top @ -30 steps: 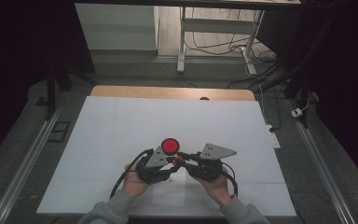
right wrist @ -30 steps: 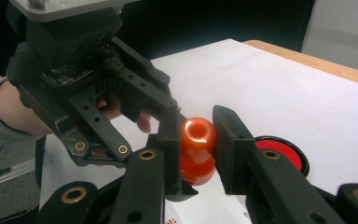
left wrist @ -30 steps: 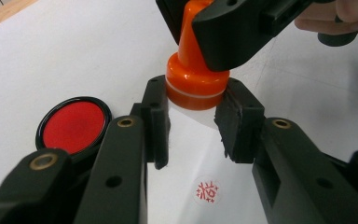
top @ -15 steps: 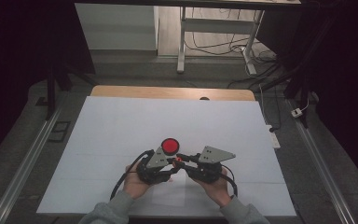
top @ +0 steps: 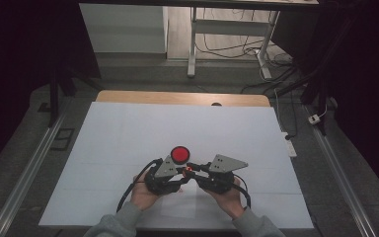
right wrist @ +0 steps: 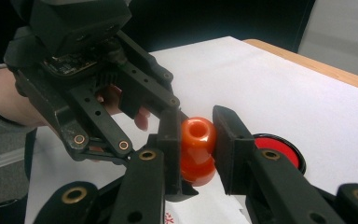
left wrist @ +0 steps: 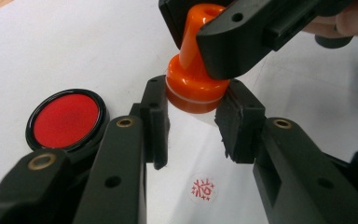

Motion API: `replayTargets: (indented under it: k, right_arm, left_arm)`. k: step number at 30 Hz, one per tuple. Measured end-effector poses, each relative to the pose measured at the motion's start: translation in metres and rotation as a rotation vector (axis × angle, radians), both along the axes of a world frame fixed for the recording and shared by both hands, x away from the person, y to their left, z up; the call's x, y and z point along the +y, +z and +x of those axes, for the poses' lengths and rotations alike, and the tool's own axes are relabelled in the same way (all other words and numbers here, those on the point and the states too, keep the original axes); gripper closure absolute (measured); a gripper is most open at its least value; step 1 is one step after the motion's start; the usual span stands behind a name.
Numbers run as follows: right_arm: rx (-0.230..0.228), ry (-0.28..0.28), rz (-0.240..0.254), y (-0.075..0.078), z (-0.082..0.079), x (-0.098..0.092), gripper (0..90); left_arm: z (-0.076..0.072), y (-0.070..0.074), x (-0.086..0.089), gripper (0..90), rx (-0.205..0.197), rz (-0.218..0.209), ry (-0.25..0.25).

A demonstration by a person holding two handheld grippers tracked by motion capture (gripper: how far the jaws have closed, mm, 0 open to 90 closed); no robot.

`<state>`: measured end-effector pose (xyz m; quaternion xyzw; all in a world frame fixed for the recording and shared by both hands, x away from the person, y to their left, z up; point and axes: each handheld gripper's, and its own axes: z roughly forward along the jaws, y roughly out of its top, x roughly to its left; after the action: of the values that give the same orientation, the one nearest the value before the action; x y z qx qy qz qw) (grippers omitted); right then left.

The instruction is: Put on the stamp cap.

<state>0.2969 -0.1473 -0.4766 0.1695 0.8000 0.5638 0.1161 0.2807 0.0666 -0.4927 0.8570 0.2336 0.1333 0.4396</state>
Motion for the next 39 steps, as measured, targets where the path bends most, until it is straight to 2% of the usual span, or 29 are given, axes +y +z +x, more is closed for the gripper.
replayTargets:
  k: [7,18,27,39]
  right_arm:
    - [0.008,0.000,0.004,0.000,0.000,0.000,72.6]
    - [0.002,0.002,0.020,0.003,-0.001,0.000,72.5]
    - [0.000,-0.008,0.028,0.004,0.000,-0.002,72.6]
    - [-0.004,-0.022,0.043,0.007,0.002,-0.007,72.5]
  left_arm:
    - [0.001,-0.001,0.000,63.2,0.001,0.003,0.003]
    - [0.002,-0.001,0.002,53.4,0.006,-0.004,0.016]
    - [0.004,0.000,0.006,44.3,0.030,-0.004,0.012]
    - [0.002,0.004,0.022,35.6,0.054,-0.007,0.018]
